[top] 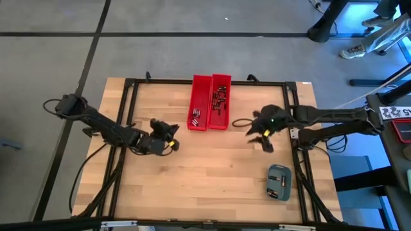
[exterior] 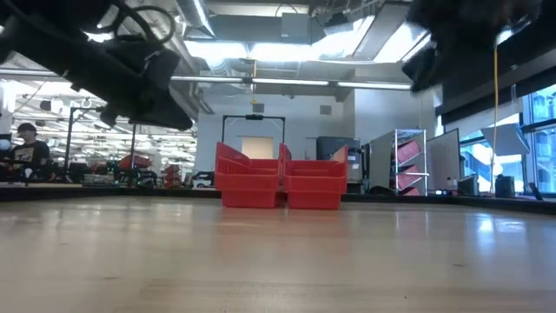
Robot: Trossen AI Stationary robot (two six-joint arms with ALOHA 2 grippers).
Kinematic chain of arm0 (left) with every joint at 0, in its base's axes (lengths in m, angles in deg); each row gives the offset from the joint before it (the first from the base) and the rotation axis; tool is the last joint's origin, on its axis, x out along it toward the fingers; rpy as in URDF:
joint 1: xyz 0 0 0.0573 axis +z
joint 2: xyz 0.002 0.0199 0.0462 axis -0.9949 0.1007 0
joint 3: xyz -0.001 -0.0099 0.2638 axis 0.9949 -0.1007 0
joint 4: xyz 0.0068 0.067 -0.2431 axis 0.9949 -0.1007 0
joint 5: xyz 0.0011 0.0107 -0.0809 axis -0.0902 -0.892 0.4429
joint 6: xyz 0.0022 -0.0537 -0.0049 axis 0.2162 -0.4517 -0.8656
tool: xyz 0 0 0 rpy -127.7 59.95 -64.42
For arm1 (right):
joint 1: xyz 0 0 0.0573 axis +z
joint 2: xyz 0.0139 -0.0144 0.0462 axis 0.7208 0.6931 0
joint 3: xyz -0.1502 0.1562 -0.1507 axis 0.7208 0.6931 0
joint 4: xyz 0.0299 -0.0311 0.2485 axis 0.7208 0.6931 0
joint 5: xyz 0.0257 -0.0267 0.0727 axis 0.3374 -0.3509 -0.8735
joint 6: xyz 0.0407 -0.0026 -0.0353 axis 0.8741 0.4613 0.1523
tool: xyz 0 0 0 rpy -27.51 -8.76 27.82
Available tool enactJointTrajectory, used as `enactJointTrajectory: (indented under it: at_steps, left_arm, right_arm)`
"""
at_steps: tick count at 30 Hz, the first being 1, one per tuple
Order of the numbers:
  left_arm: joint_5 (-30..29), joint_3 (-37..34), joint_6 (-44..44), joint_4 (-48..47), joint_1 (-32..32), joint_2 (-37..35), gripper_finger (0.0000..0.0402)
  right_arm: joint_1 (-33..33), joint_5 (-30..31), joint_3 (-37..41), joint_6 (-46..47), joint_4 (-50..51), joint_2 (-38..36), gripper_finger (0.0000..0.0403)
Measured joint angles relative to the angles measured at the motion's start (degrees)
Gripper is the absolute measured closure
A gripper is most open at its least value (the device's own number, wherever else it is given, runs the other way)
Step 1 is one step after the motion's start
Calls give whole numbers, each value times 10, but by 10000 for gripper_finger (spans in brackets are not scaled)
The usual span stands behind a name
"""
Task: Sort batteries
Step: Adjust the blue bin
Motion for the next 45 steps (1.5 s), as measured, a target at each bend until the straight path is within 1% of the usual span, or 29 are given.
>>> enactJointTrajectory:
  at_steps: [1,2,4,5,7,10,12,14,17,21,23,26,30,33,36,42,45]
  left_arm:
    - [-7,0,-6,0,-8,2,369]
    - [-14,0,-10,-2,-15,2,369]
    - [-25,0,-18,-5,-28,2,369]
    - [-27,0,-19,-5,-34,2,369]
    - [-28,0,-19,-5,-46,2,369]
    - [-30,0,-23,-6,-60,2,369]
    - [-39,0,-24,-5,-69,2,369]
    - [-50,0,-24,-5,-78,2,369]
    - [-67,0,-24,-4,-86,2,369]
    - [-69,0,-24,-6,-95,2,369]
    - [-69,0,-24,-6,-100,2,369]
    - [-76,0,-24,-6,-105,2,369]
    - [-77,0,-27,-6,-111,2,369]
    - [-77,0,-27,-6,-113,2,369]
    - [-77,0,-28,-6,-113,2,369]
    - [-78,0,-28,-6,-112,2,369]
    - [-80,0,-28,-9,-112,2,369]
  right_arm:
    - [15,-30,0,30,-30,5,244]
    - [28,-45,0,58,-65,11,244]
    - [51,-40,-1,109,-108,21,244]
    - [65,-36,-9,124,-103,26,244]
    - [103,-12,-36,136,-75,40,244]
    - [180,51,-81,177,6,68,244]
    - [224,90,-106,224,73,89,244]
    - [262,110,-124,295,130,111,236]
    - [304,99,-134,392,180,138,205]
    - [348,51,-135,495,213,161,138]
    - [366,38,-135,542,230,169,110]
    - [393,29,-135,601,258,174,86]
    - [433,37,-125,650,271,174,82]
    - [462,48,-101,677,264,174,90]
    - [482,49,-70,682,243,174,100]
    - [486,62,-35,675,185,174,117]
    - [486,76,-33,666,195,174,126]
